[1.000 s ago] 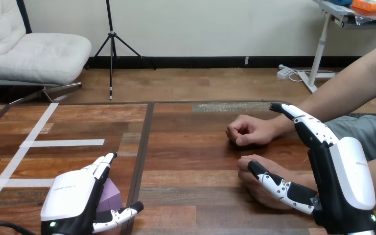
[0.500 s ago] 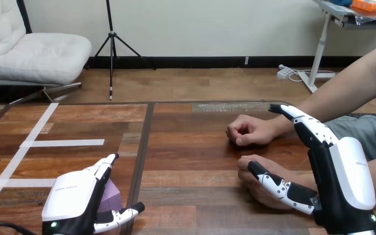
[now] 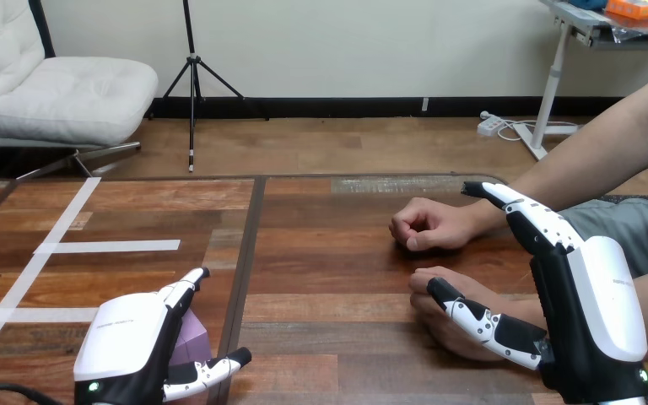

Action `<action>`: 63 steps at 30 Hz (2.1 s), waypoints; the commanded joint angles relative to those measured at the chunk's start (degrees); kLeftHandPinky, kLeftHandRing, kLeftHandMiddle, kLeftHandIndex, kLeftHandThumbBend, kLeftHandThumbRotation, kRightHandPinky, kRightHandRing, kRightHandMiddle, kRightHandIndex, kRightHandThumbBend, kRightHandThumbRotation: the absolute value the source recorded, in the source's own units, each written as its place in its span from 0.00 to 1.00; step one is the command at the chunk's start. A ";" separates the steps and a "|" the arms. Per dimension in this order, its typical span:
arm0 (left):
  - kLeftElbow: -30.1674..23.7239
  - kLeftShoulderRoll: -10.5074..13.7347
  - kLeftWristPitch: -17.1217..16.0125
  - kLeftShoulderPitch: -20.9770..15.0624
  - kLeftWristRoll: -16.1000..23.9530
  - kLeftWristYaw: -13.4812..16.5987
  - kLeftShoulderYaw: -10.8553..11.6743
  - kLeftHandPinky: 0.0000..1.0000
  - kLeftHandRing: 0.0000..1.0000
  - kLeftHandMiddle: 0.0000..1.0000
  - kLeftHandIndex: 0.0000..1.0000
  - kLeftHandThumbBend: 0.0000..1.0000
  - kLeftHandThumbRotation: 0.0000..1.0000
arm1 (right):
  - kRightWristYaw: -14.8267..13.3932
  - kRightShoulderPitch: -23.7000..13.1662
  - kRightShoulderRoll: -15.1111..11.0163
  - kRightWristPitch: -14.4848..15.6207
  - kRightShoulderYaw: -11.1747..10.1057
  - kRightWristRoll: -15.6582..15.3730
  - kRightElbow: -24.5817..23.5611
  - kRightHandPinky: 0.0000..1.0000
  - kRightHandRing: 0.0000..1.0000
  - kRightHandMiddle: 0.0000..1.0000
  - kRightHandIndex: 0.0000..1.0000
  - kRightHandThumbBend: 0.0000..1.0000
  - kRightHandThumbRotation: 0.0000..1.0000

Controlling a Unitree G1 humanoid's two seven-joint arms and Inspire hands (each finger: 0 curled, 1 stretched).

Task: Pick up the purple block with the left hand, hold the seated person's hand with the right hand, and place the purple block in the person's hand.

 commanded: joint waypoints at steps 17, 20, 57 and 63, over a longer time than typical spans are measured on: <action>9.80 -2.00 -1.97 -7.76 -2.03 7.44 -0.78 0.46 0.61 0.70 0.70 0.62 0.45 | 0.23 -2.04 -0.61 -0.13 -0.33 0.18 -1.14 0.83 0.83 0.82 0.80 0.61 0.27; 11.99 -2.29 -1.74 -8.91 -1.77 8.24 -1.29 0.46 0.62 0.70 0.70 0.61 0.44 | 0.30 -1.97 -0.66 -0.15 -0.36 0.26 -1.16 0.83 0.83 0.82 0.80 0.61 0.27; 40.02 -5.54 -1.46 -22.60 -2.09 15.79 -8.96 0.50 0.63 0.71 0.71 0.59 0.29 | 1.39 -1.43 -1.03 0.31 -0.82 -0.07 -2.11 0.84 0.83 0.82 0.80 0.61 0.30; 42.60 -5.77 -2.10 -23.63 -2.40 16.75 -9.69 0.49 0.62 0.69 0.70 0.57 0.25 | 1.55 -1.48 -1.14 0.24 -0.91 -0.05 -2.09 0.84 0.83 0.82 0.80 0.61 0.30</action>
